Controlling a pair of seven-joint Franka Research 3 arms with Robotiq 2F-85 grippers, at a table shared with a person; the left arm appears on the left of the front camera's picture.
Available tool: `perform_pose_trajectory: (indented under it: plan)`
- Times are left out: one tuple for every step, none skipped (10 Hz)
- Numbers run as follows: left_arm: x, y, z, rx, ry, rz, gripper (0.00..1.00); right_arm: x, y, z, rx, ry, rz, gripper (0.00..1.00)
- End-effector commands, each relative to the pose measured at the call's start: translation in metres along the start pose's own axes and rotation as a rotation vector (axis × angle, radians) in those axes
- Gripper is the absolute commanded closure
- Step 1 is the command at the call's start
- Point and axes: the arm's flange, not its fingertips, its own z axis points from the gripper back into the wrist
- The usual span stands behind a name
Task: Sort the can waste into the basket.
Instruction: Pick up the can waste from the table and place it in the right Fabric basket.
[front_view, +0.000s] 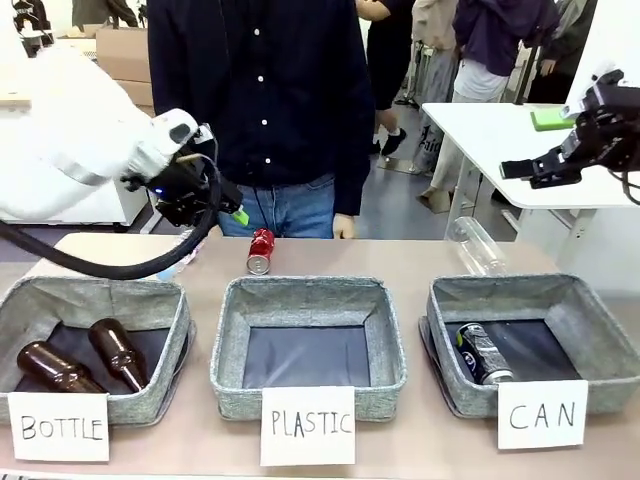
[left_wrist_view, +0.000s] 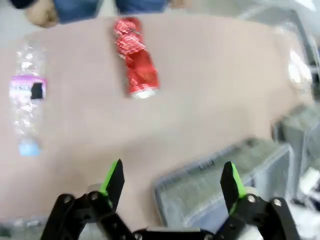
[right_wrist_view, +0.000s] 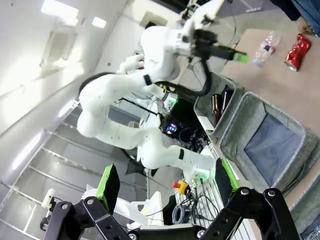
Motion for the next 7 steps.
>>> perform_pose_trajectory:
  plan:
    - [0.058,-0.011,-0.068,0.176,0.082,0.097,0.00,0.001,0.002,0.002,0.004,0.010,0.012,0.00]
    - [0.069,-0.011,-0.091,0.164,0.153,0.116,0.00,0.001,0.002,0.002,0.004,0.010,0.012,0.00]
    - [0.077,-0.009,-0.113,0.179,0.195,0.133,0.00,0.001,0.002,0.002,0.004,0.010,0.012,0.00]
    - [0.078,-0.005,-0.131,0.174,0.205,0.150,0.00,0.001,0.002,0.002,0.004,0.010,0.012,0.00]
    - [0.078,0.002,-0.147,0.171,0.194,0.167,0.00,0.001,0.002,0.002,0.004,0.010,0.012,0.00]
    - [0.076,0.001,-0.157,0.135,0.177,0.158,0.00,0.001,0.002,0.002,0.004,0.010,0.012,0.00]
    - [0.075,-0.001,-0.165,0.137,0.159,0.158,0.00,0.001,0.002,0.002,0.004,0.010,0.012,0.00]
